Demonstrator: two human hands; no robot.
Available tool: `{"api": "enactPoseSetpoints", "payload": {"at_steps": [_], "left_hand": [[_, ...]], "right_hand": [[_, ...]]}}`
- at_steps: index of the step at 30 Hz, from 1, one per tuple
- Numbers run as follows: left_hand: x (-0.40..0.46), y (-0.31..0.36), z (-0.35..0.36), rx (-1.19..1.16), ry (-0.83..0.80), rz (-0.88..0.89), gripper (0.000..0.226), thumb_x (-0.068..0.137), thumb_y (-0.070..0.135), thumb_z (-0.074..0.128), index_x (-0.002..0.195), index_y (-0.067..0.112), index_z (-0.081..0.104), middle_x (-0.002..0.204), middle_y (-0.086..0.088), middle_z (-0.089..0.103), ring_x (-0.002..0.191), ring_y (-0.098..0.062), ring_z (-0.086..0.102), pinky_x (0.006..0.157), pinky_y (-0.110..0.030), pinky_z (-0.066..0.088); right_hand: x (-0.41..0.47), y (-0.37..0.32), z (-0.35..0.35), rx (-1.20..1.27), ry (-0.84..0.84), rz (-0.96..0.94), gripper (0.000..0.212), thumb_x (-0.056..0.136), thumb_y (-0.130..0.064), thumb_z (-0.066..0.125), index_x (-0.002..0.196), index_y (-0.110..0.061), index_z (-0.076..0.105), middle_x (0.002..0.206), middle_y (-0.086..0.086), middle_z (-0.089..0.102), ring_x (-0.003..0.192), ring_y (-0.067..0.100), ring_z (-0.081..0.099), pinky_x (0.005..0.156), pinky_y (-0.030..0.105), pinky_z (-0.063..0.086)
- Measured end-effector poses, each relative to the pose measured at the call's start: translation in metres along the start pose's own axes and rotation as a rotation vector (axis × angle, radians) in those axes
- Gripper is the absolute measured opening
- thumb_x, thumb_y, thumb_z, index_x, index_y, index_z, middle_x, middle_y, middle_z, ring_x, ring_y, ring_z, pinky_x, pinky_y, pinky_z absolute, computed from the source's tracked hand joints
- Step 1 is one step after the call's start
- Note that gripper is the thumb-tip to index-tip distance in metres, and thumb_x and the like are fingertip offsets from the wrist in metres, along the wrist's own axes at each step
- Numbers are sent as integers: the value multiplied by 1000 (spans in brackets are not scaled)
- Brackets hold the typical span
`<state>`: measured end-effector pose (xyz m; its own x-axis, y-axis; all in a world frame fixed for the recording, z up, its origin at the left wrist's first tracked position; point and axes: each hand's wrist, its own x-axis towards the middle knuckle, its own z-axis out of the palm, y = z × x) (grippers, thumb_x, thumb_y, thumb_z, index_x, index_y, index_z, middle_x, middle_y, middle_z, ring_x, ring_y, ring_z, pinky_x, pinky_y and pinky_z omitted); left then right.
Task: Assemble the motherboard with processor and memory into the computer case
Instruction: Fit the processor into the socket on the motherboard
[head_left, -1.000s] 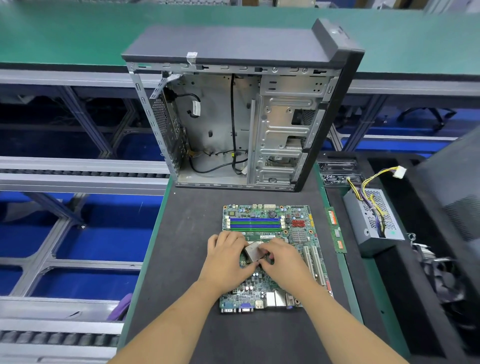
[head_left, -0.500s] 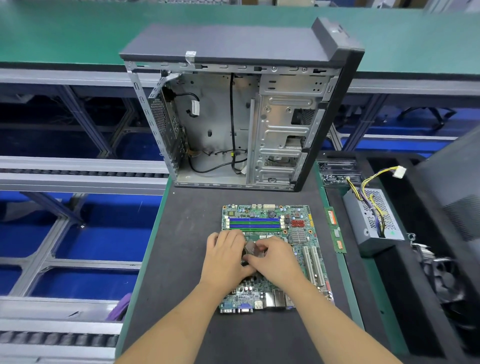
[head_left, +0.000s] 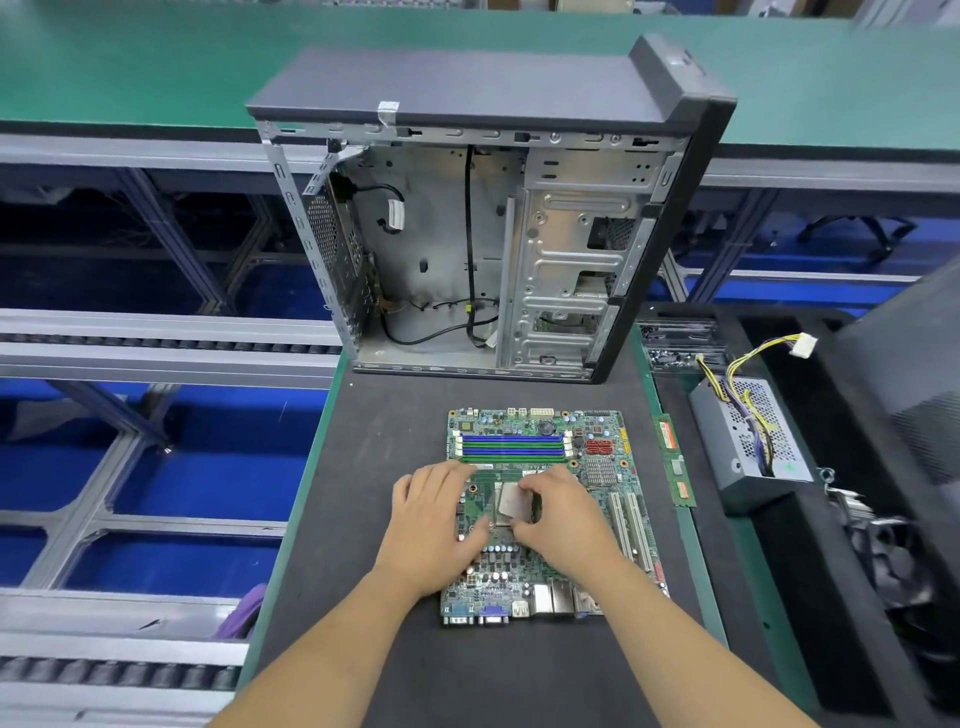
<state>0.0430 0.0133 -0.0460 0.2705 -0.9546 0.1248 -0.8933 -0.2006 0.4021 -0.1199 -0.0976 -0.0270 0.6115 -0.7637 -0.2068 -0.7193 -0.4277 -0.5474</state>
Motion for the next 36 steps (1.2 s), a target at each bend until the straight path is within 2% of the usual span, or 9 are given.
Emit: {"api": "enactPoseSetpoints", "payload": {"at_steps": [5, 8, 14, 21, 26, 30, 36], "left_hand": [[-10, -6, 4, -82, 89, -213, 54, 95, 43, 26, 141, 23, 46, 141, 8, 46, 132, -13, 37, 109, -34, 24], [-19, -17, 7, -26, 48, -262, 55, 100, 42, 20, 146, 23, 43, 148, 6, 42, 137, -16, 34, 114, -37, 24], [-18, -20, 11, 52, 18, -304, 40, 104, 30, 38, 143, 21, 46, 145, 3, 45, 135, -18, 37, 114, -39, 27], [-15, -22, 14, 102, 2, -305, 39, 103, 34, 34, 138, 24, 47, 143, 5, 45, 132, -17, 37, 112, -41, 29], [-14, -22, 13, 114, 6, -309, 47, 98, 40, 26, 135, 25, 49, 142, 5, 46, 131, -18, 37, 111, -41, 29], [-14, -21, 13, 99, 13, -307, 45, 97, 39, 29, 133, 24, 51, 140, 3, 47, 130, -20, 40, 110, -43, 31], [-14, -23, 15, 112, -19, -319, 37, 101, 33, 40, 136, 25, 48, 144, 4, 43, 133, -19, 35, 112, -42, 26]], "right_hand": [[-2, 2, -1, -82, -13, -39, 44, 88, -28, 72, 130, -24, 60, 117, -8, 44, 99, 15, 55, 86, 31, 52], [-1, 3, -4, -111, -40, -58, 46, 90, -31, 71, 134, -24, 58, 119, -6, 44, 98, 16, 55, 86, 33, 52], [2, 4, -6, -144, -60, -69, 45, 91, -31, 70, 134, -26, 58, 119, -6, 45, 102, 17, 55, 90, 35, 52], [2, 7, -3, -175, -57, -87, 48, 91, -33, 70, 137, -28, 56, 120, -6, 46, 100, 16, 55, 90, 34, 51], [5, 7, -1, -193, -54, -89, 49, 92, -34, 69, 139, -29, 54, 119, -8, 46, 99, 14, 55, 86, 32, 50], [8, 8, 1, -186, -60, -89, 52, 92, -35, 70, 141, -29, 54, 117, -10, 44, 96, 11, 53, 85, 31, 50], [9, 12, 2, -173, -59, -93, 51, 92, -36, 71, 140, -29, 55, 109, -11, 37, 84, 11, 47, 77, 27, 41]]}}
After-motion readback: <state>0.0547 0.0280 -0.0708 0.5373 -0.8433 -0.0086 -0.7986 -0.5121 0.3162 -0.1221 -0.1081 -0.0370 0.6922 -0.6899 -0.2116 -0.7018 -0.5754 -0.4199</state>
